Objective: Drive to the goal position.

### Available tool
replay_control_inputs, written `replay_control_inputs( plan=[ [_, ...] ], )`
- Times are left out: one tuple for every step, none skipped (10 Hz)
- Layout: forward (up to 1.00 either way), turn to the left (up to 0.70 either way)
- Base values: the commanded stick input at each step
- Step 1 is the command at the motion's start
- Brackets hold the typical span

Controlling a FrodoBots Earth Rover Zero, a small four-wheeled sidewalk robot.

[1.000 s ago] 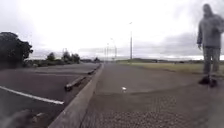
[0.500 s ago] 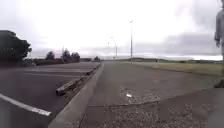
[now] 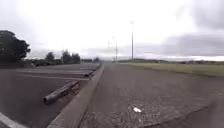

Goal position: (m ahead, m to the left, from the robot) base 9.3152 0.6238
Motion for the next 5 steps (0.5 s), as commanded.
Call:
replay_control_inputs(
  plan=[
    [1.00, 0.00],
    [1.00, 0.00],
    [1.00, 0.00],
    [1.00, 0.00],
    [1.00, 0.00]
  ],
)
